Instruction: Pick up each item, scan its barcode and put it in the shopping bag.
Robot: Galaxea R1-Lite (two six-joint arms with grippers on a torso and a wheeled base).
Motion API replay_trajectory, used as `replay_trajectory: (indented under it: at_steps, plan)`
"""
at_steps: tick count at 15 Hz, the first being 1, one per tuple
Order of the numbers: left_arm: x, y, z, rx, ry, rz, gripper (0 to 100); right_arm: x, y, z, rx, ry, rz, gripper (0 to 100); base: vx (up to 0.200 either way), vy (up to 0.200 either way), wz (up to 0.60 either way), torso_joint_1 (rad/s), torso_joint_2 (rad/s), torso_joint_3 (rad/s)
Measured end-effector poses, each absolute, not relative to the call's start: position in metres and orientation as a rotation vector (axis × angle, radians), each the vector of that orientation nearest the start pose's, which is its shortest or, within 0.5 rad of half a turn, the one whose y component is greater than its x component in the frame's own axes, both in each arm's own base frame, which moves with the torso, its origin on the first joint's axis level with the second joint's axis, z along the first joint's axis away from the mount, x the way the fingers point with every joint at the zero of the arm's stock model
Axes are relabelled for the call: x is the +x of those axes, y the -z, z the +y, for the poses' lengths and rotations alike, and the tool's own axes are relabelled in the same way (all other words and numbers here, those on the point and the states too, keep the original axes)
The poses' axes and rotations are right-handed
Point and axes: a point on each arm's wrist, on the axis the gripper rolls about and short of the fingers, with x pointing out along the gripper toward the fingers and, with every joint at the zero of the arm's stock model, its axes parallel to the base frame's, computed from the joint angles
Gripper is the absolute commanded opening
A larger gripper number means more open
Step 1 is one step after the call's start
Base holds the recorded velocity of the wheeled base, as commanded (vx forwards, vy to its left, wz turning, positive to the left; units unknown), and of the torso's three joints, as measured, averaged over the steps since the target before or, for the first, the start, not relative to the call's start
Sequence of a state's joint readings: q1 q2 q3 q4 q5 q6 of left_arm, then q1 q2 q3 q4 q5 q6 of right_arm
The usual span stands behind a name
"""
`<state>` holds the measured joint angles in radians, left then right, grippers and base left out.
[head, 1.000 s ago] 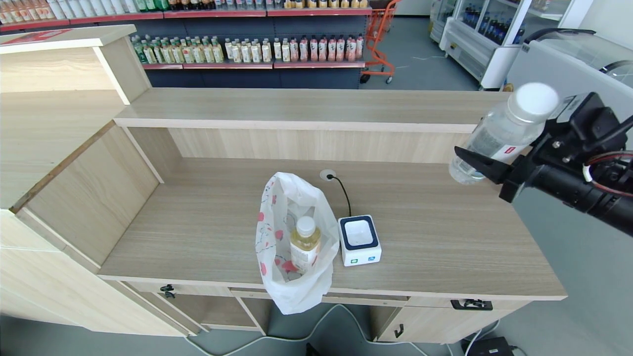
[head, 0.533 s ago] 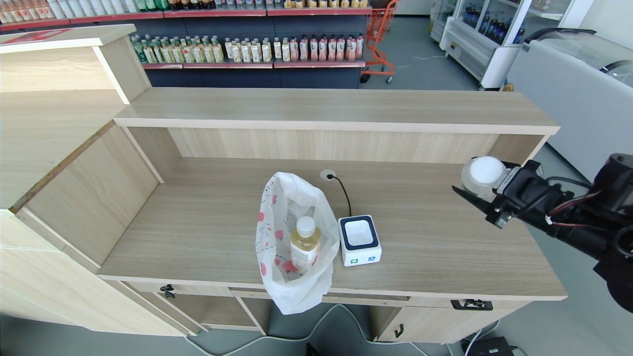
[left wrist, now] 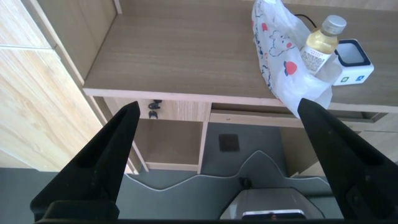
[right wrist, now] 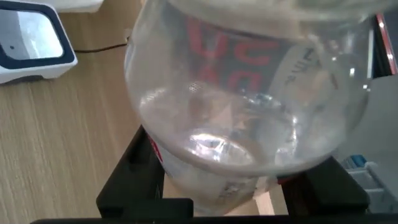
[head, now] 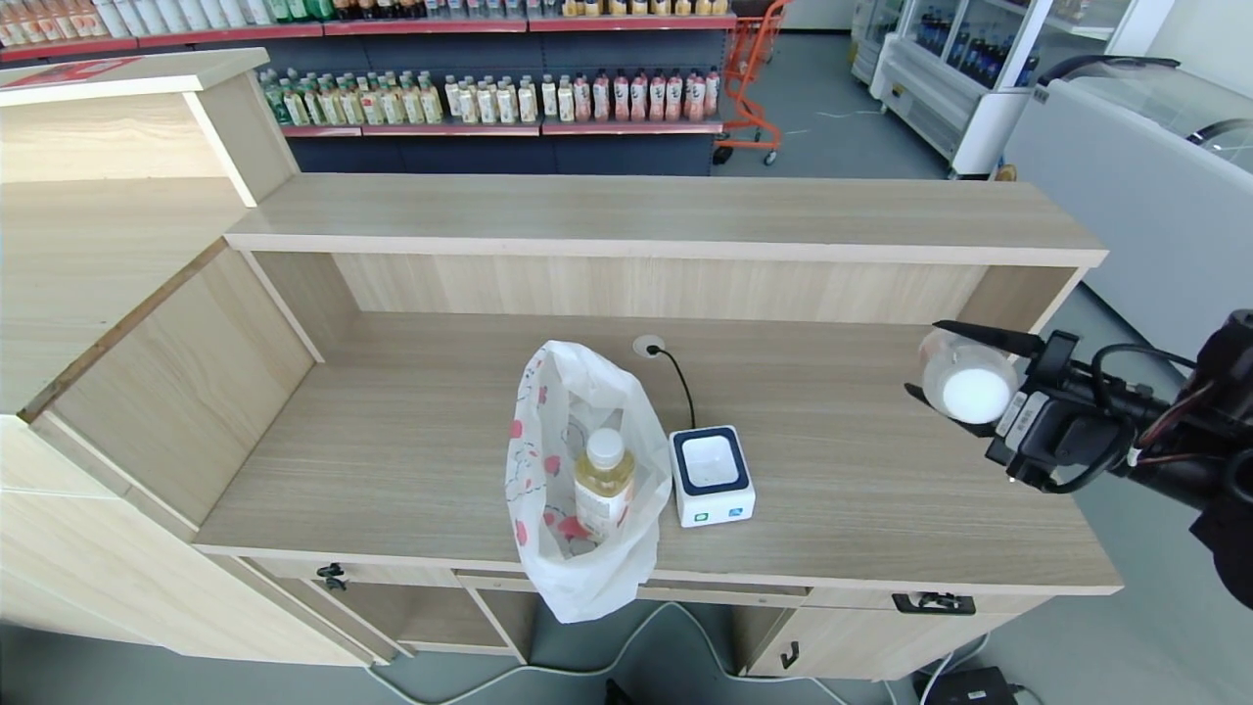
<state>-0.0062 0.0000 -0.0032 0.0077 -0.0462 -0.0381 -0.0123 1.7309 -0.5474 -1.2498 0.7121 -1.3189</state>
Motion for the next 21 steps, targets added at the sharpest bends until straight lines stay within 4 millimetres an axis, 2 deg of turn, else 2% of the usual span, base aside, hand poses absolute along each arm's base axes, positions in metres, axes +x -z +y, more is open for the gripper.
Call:
replay_trajectory:
  at_steps: [2,4,11,16,21]
  plan:
    - [-0.023,-0.076,-0.001,-0.038,0.053,0.005,100,0.284,-0.168,0.008,-1.340,-0.564,-0.554,0,0.000,0.000,0.60,-0.002,0.00,0.002]
    - [-0.023,-0.076,-0.001,-0.038,0.052,0.006,100,0.289,-0.161,0.012,-1.337,-0.601,-0.564,0,0.000,0.000,0.00,0.000,0.00,0.000]
    - [-0.023,-0.076,-0.001,-0.038,0.052,0.005,100,0.312,-0.114,0.019,-1.336,-0.841,-0.658,0,0.000,0.000,0.00,0.000,0.00,0.000]
    - [-0.023,-0.076,-0.001,-0.038,0.052,0.005,100,0.326,-0.087,0.022,-1.316,-0.923,-0.673,0,0.000,0.000,0.00,0.000,0.00,0.000]
    - [-0.023,-0.076,-0.001,-0.038,0.052,0.005,100,0.333,-0.070,0.023,-1.320,-0.953,-0.667,0,0.000,0.000,0.00,0.000,0.00,0.000]
